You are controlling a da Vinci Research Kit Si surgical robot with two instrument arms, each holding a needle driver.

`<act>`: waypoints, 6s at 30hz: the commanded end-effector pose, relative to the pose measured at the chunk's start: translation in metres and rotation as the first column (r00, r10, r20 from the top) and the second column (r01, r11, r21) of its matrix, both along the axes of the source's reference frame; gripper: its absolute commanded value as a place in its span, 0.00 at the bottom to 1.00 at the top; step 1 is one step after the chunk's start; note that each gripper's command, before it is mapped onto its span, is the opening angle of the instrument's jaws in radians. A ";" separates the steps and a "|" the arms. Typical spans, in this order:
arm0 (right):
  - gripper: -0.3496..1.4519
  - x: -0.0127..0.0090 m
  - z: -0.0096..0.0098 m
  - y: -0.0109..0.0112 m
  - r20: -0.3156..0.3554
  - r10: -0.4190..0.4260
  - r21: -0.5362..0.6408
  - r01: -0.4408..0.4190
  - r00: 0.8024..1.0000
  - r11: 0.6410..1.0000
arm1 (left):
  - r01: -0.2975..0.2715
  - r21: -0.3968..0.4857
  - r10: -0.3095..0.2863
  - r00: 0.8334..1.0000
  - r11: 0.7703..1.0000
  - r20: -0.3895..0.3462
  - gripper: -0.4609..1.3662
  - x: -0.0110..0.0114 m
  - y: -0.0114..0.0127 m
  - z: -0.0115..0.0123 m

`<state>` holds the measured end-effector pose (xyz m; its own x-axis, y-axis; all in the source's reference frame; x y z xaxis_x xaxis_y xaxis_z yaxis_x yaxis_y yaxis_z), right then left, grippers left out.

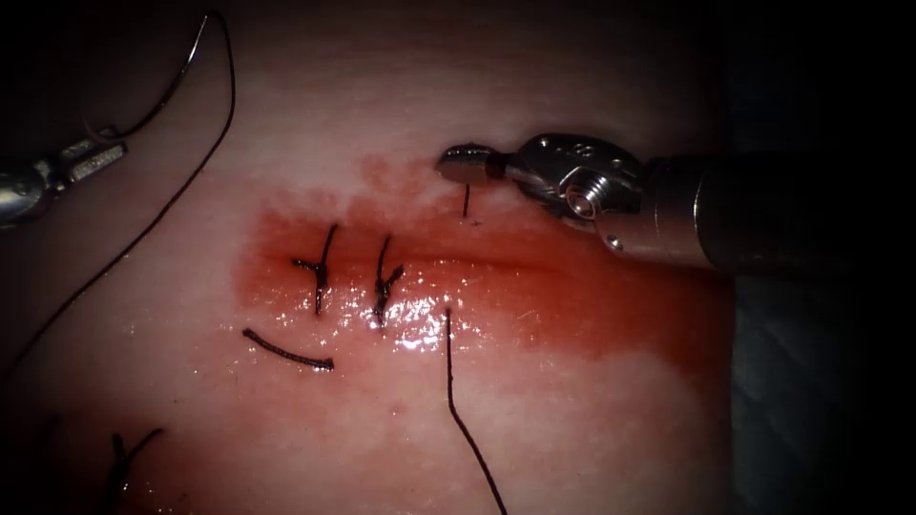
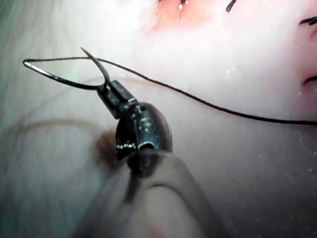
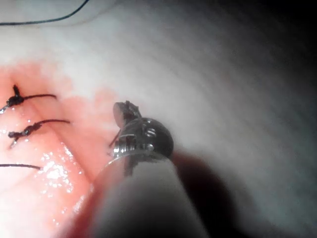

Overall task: Wound Closure
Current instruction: Adjust the short suture end with the right tool, then set the needle down with the left, then grab a working end of suture with the left tool

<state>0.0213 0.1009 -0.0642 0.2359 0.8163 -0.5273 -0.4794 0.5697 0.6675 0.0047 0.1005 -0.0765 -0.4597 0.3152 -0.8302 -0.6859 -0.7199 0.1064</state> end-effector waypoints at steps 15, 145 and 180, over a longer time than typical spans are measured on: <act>0.00 -0.0002 -0.0028 0.0035 -0.035 0.085 -0.132 -0.089 0.996 0.987 | -0.002 -0.002 0.002 1.000 1.000 0.001 0.06 -0.0002 -0.0001 0.0005; 0.93 -0.0049 -0.0078 0.0021 -0.022 0.133 -0.267 -0.134 0.991 0.954 | -0.172 0.119 0.144 0.965 0.978 0.219 0.81 -0.0040 -0.0005 -0.0018; 0.87 -0.0050 -0.0088 0.0011 -0.070 -0.020 -0.326 -0.004 0.997 0.945 | -0.360 0.275 0.272 0.911 0.892 0.310 0.69 -0.0064 -0.0025 -0.0089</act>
